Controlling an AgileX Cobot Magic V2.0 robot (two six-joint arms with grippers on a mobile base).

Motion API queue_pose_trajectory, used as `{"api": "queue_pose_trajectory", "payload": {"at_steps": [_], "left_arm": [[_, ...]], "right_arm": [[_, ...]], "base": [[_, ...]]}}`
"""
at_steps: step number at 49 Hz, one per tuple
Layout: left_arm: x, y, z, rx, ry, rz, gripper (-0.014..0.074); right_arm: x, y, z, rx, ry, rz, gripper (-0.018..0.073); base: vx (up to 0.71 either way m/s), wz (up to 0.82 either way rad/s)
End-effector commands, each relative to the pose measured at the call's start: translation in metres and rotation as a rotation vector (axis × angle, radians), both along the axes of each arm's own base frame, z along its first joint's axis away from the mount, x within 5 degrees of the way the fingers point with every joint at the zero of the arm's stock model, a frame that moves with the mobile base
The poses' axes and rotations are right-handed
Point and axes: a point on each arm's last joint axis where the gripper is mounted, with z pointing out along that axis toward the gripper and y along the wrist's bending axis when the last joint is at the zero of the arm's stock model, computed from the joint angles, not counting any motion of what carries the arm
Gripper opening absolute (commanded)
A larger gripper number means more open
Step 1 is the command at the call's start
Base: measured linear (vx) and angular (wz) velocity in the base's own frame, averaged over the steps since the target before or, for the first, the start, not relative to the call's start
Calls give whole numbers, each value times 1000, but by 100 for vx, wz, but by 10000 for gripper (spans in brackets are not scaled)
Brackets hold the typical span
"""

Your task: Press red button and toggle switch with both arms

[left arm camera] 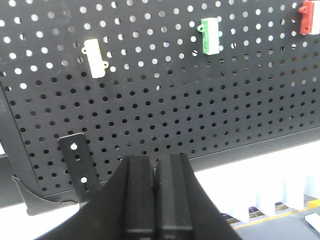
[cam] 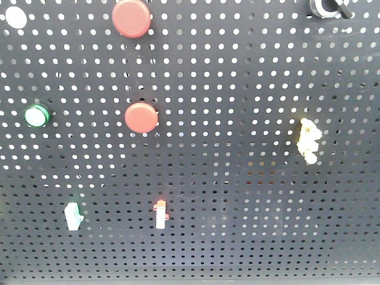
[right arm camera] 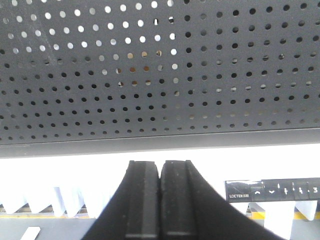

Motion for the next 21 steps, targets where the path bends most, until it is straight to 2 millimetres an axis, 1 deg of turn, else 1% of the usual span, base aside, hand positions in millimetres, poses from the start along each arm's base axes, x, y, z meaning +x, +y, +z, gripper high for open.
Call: {"api": "queue_pose_trajectory", "payload": {"at_steps": [1, 21], "left_arm": [[1, 0, -5, -16, -36, 3, 2], [1, 0, -5, -16, -36, 3, 2]], "right_arm": [[0, 0, 4, -4, -83, -4, -3], [0, 0, 4, -4, -83, -4, -3]], "base": [[0, 0], [0, 0]]}}
